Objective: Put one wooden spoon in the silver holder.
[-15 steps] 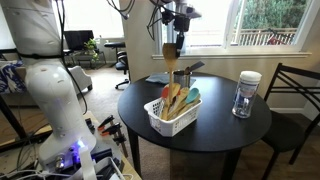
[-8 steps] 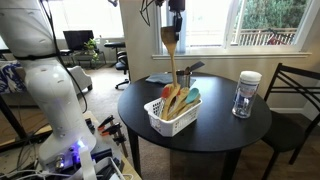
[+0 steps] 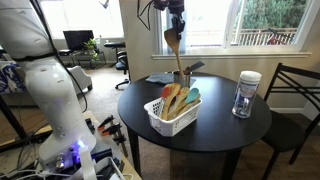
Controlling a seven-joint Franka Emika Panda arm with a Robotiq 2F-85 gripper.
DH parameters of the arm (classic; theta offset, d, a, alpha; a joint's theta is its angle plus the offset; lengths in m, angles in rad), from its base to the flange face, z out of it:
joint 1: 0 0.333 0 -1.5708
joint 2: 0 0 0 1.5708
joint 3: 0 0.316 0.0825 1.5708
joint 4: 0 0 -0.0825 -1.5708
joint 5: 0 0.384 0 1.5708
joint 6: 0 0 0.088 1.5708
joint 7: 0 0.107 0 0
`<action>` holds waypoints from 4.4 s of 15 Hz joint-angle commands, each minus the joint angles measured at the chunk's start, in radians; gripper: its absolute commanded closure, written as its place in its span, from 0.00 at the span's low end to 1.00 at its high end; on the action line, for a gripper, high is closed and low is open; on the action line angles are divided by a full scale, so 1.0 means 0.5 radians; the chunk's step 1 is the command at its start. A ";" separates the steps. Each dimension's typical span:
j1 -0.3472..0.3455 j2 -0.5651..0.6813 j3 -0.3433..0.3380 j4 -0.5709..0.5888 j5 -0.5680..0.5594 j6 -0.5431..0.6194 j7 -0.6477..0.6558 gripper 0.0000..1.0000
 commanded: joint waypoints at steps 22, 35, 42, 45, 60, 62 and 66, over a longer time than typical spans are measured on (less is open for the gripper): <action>-0.009 0.145 0.012 -0.266 1.156 0.852 -0.676 0.97; -0.154 0.622 -0.029 0.224 1.141 0.306 0.174 0.97; -0.141 0.762 -0.065 0.357 1.056 0.290 0.804 0.97; -0.157 0.836 -0.068 0.410 0.970 0.219 1.117 0.97; -0.194 0.924 -0.069 0.589 0.810 -0.197 1.431 0.01; -0.204 0.907 -0.072 0.599 0.785 -0.176 1.392 0.00; -0.214 0.940 -0.061 0.641 0.798 -0.183 1.383 0.00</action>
